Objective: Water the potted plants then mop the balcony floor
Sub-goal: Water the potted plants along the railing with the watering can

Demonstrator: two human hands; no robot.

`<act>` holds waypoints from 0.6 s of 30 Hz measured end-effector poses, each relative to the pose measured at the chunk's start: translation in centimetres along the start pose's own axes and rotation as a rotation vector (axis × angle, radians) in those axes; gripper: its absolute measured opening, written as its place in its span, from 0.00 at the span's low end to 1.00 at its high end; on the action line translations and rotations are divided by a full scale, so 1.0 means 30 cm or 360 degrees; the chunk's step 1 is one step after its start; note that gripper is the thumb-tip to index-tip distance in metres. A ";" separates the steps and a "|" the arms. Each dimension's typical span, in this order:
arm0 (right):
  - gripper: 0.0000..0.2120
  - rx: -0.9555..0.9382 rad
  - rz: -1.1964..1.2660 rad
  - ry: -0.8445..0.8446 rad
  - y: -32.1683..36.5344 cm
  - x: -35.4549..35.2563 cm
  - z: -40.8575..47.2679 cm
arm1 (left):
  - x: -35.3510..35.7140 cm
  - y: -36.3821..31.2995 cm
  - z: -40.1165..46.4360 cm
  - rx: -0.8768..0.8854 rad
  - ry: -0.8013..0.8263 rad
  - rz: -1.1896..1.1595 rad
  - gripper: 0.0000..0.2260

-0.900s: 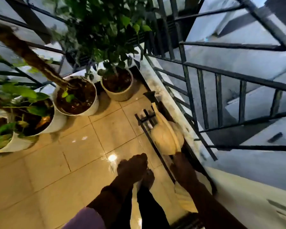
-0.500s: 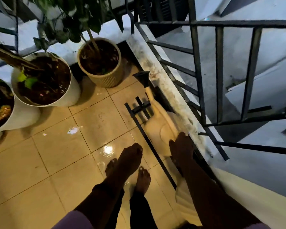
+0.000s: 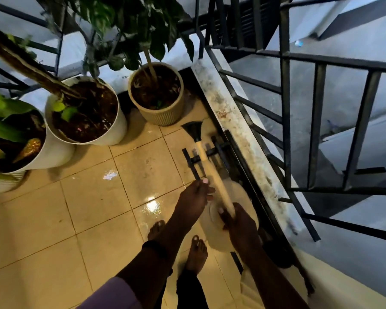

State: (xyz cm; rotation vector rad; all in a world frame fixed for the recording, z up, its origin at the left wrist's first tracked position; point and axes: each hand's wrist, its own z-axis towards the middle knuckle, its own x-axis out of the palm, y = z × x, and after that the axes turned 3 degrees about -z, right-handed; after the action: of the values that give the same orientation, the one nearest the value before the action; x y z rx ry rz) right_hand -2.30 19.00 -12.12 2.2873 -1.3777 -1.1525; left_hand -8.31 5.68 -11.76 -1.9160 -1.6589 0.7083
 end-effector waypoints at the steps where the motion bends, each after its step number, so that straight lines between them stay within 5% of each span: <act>1: 0.12 -0.0015 0.0010 0.0020 0.015 -0.015 -0.040 | 0.002 -0.023 -0.015 -0.0014 0.0010 -0.0062 0.15; 4: 0.14 -0.0020 0.0106 0.0079 0.085 -0.073 -0.145 | -0.009 -0.077 -0.094 0.0037 0.0081 -0.0159 0.13; 9: 0.15 -0.0135 0.0146 -0.0007 0.237 -0.147 -0.264 | -0.083 -0.145 -0.242 0.0539 0.0202 0.0212 0.26; 12: 0.11 -0.0146 0.0151 -0.0002 0.328 -0.149 -0.285 | -0.121 -0.199 -0.263 0.0627 0.0118 0.0261 0.27; 18: 0.23 -0.0312 0.0001 0.0022 0.528 -0.135 -0.220 | -0.223 -0.294 -0.174 0.0852 -0.0063 0.0318 0.23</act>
State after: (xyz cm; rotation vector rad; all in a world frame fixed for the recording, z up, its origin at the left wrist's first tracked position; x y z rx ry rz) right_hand -8.71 12.70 3.06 2.1534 -1.2021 -1.2116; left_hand -12.02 0.00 -1.57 -1.6878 -1.1482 1.1420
